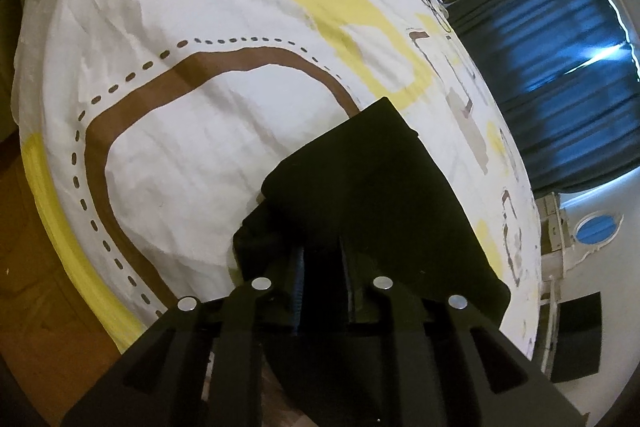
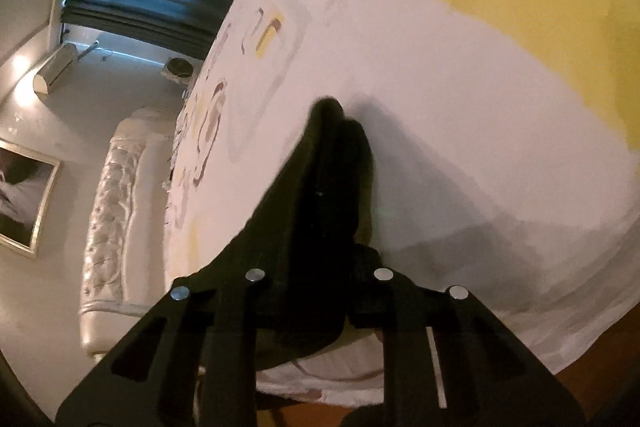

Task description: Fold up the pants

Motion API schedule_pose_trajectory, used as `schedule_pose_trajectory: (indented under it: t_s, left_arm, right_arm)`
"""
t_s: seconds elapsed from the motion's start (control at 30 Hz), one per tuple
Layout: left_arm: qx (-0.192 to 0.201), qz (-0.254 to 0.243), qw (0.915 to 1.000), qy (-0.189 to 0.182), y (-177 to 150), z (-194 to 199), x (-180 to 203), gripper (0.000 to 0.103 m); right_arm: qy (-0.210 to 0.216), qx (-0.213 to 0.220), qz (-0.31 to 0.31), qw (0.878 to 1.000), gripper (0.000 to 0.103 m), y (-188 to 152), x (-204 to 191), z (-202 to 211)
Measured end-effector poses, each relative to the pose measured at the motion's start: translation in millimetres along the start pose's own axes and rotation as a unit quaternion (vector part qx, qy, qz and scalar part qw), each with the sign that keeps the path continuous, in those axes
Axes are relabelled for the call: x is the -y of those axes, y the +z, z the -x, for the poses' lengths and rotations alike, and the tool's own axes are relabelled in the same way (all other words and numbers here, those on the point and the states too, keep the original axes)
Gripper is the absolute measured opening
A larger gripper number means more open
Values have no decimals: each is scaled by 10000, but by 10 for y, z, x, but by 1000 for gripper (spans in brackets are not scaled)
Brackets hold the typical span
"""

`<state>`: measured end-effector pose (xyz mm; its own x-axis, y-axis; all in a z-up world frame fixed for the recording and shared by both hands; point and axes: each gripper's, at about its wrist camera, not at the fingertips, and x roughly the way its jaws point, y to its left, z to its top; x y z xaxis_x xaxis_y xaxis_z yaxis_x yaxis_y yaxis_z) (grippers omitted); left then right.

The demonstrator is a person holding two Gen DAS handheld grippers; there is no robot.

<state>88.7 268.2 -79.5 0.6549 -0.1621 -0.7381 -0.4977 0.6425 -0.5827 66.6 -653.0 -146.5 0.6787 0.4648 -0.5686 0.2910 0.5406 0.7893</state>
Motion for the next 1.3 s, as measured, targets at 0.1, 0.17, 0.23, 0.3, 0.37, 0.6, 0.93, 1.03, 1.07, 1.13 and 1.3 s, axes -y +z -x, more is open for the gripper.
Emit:
schedule_pose_trajectory:
  t_s: [0.1, 0.17, 0.23, 0.3, 0.37, 0.6, 0.93, 1.03, 1.07, 1.13, 1.3]
  left_arm:
    - [95, -80, 9999, 0, -44, 6, 72, 35]
    - [119, -162, 9998, 33, -74, -8, 146, 42]
    - [104, -247, 9996, -32, -124, -46, 237, 43]
    - [21, -228, 9996, -165, -190, -117, 307, 43]
    - [-31, -221, 9995, -235, -249, -180, 372, 43]
    - [-34, -467, 9979, -438, -522, -220, 561, 46]
    - [-90, -549, 9980, -303, -475, 24, 477, 52]
    - [44, -1014, 9948, -85, -519, 118, 582, 60]
    - [96, -1150, 9933, -46, -537, 143, 623, 60]
    - [187, -1425, 9896, -8, -573, 194, 721, 62]
    - [347, -1898, 9812, -70, -643, 327, 933, 73]
  right_arm:
    - [-178, 240, 179, 9994, 17, 102, -114, 80]
    - [-270, 348, 258, 9987, 17, 215, -167, 127]
    - [-392, 434, 322, 9978, 17, 308, -205, 157]
    - [-487, 527, 330, 9969, 17, 421, -198, 204]
    - [-729, 639, 420, 9944, 17, 538, -196, 257]
    - [-1212, 654, 330, 9899, 17, 635, 42, 310]
    - [-1189, 883, 1115, 9827, 17, 331, -584, 409]
    - [-1226, 878, 1379, 9789, 17, 255, -824, 392]
    - [-1239, 876, 1450, 9777, 17, 231, -889, 381]
    - [-1258, 860, 1591, 9754, 17, 165, -1018, 365]
    - [-1374, 833, 1911, 9683, 17, 1, -1281, 288]
